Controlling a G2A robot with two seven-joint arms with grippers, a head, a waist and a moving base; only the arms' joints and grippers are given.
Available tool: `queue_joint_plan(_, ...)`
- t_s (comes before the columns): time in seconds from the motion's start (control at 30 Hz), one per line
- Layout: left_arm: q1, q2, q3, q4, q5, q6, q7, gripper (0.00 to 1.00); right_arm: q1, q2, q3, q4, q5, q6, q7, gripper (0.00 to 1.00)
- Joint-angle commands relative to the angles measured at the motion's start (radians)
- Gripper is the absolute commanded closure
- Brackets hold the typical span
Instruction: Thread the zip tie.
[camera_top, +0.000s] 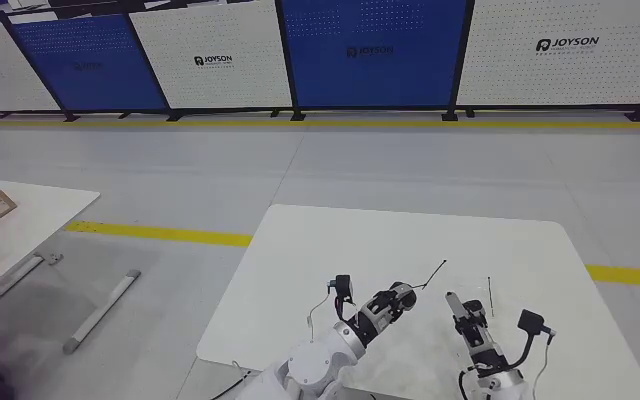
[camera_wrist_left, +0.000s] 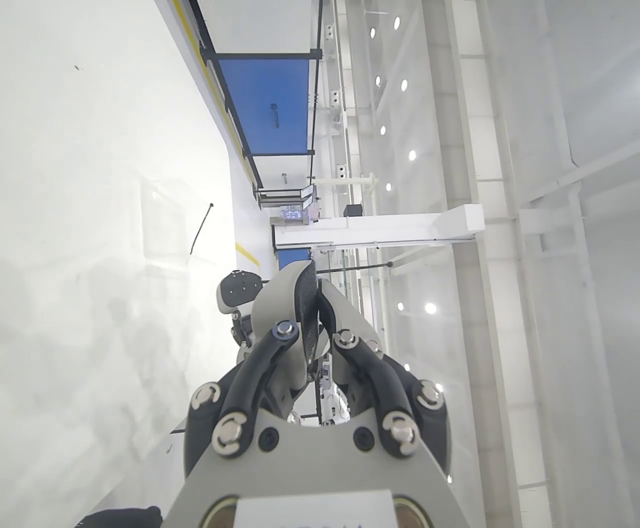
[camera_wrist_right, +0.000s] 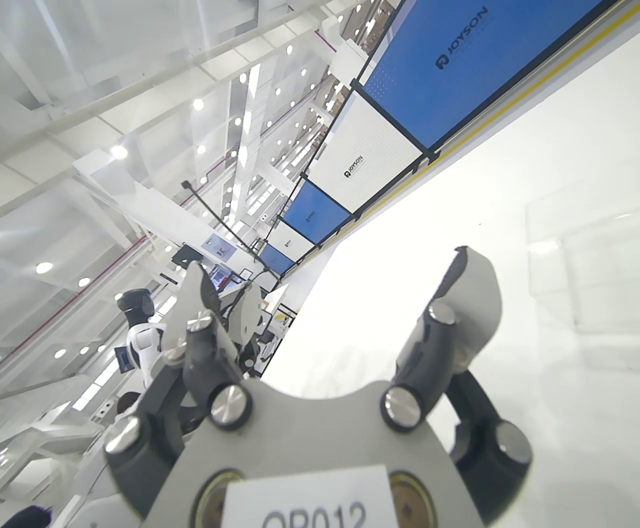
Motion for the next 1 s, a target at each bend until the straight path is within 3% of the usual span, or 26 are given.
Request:
queue_joint_plan(0.0,0.000,0.000,0.000,0.000,0.001,0.000,0.001,1.00,0.000,0.000,0.000,0.000,-0.001,0.000,0.000,0.00)
queue_joint_plan(0.17,0.004,-0.001,-0.003,-0.003,-0.008,0.002,0.018,1.00,0.008,0.002,0.005,-0.003,-0.059,0.006,-0.004,0.00)
queue_joint_plan(0.3,0.012,0.001,-0.009,-0.014,0.003,0.015,0.029,1.00,0.011,0.009,0.015,-0.005,-0.310,0.046,-0.041,0.00)
queue_joint_plan(0.4,0.017,0.003,-0.010,-0.019,0.017,0.034,0.028,1.00,0.015,0.009,0.002,0.009,-0.494,0.144,-0.097,0.00)
queue_joint_plan(0.43,0.013,0.004,-0.007,-0.017,0.036,0.058,0.020,1.00,0.015,0.004,-0.019,0.012,-0.509,0.167,-0.123,0.00)
queue_joint_plan(0.73,0.013,0.004,-0.007,-0.017,0.036,0.058,0.020,1.00,0.018,0.002,-0.025,0.014,-0.501,0.169,-0.135,0.00)
queue_joint_plan(0.87,0.009,0.003,0.000,-0.019,0.051,0.064,0.025,1.00,0.039,0.008,-0.021,0.044,-0.574,0.107,-0.109,0.00)
queue_joint_plan(0.97,0.008,0.003,0.003,-0.021,0.056,0.070,0.027,1.00,0.048,0.011,-0.014,0.065,-0.615,0.105,-0.113,0.00)
